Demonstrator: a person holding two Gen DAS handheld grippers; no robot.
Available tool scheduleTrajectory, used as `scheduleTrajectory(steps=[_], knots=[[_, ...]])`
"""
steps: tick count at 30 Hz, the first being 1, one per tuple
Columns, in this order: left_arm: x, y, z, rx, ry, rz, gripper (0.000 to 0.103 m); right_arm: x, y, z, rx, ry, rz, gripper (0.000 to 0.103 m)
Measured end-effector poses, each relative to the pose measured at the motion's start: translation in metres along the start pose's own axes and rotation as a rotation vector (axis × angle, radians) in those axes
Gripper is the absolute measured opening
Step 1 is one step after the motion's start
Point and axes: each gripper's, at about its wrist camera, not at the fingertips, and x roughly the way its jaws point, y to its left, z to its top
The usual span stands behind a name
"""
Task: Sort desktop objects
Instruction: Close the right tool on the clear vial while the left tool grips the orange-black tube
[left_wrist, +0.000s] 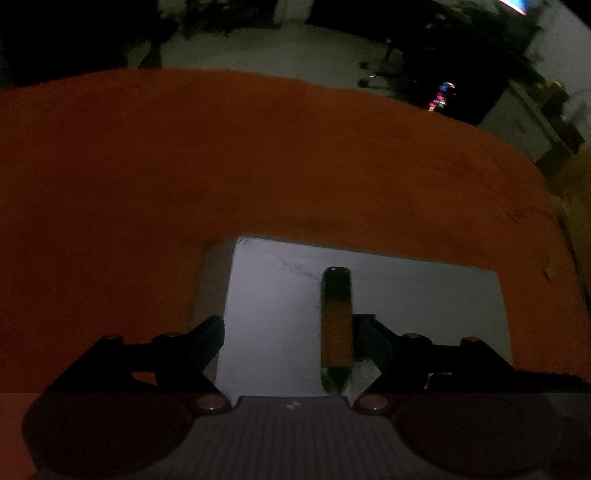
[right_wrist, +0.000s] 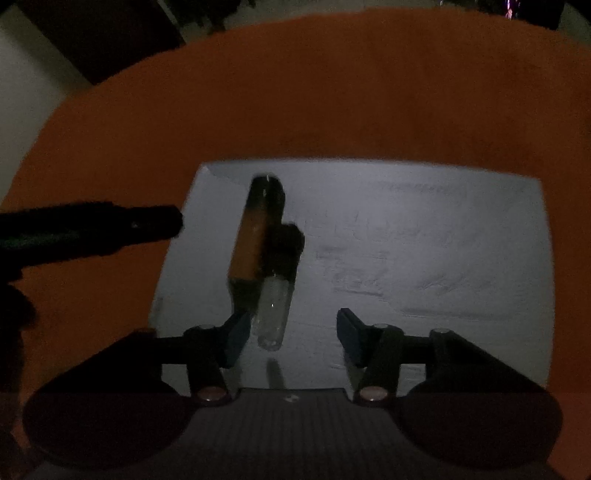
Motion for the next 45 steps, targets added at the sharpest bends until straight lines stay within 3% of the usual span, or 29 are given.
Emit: scheduleTrajectory(steps=[1, 6, 8, 10, 20, 28, 29, 32, 35, 45], knots=[[0.001, 0.002, 0.0, -0.012, 0.0, 0.007, 0.076, 0.005, 0.003, 0.001, -0.013, 0.01, -0.004, 0.043], [0.008, 0.005, 0.001, -0.009, -0.007, -0.006, 0.066, 0.018, 0.02, 0.005, -0.061, 0.025, -0.026, 0.043], [0.012, 0.006, 0.002, -0.035, -0.012, -0.045, 0.056, 0.024, 0.028, 0.006, -0.089, 0.026, -0.06, 0.031], [0.016, 0.007, 0.001, -0.051, -0.011, -0.064, 0.055, 0.03, 0.031, 0.005, -0.101, 0.031, -0.081, 0.026], [0.023, -0.007, -0.004, 0.004, 0.006, -0.03, 0.053, 0.026, 0.02, 0.003, -0.109, 0.045, -0.108, 0.022], [0.031, -0.032, -0.003, 0.066, 0.014, -0.018, 0.053, 0.0, -0.018, -0.011, -0.091, 0.041, -0.165, 0.022], [0.033, -0.035, -0.002, 0.07, 0.016, -0.013, 0.052, -0.002, -0.025, -0.012, -0.084, 0.041, -0.173, 0.022], [0.038, -0.045, -0.002, 0.101, 0.028, 0.004, 0.036, -0.007, -0.039, -0.017, -0.098, 0.041, -0.213, 0.022], [0.043, -0.053, -0.005, 0.124, 0.041, 0.012, 0.036, -0.013, -0.047, -0.02, -0.124, 0.04, -0.27, 0.022], [0.056, -0.063, -0.007, 0.149, 0.067, 0.061, 0.036, -0.01, -0.054, -0.018, -0.09, 0.042, -0.251, 0.022]])
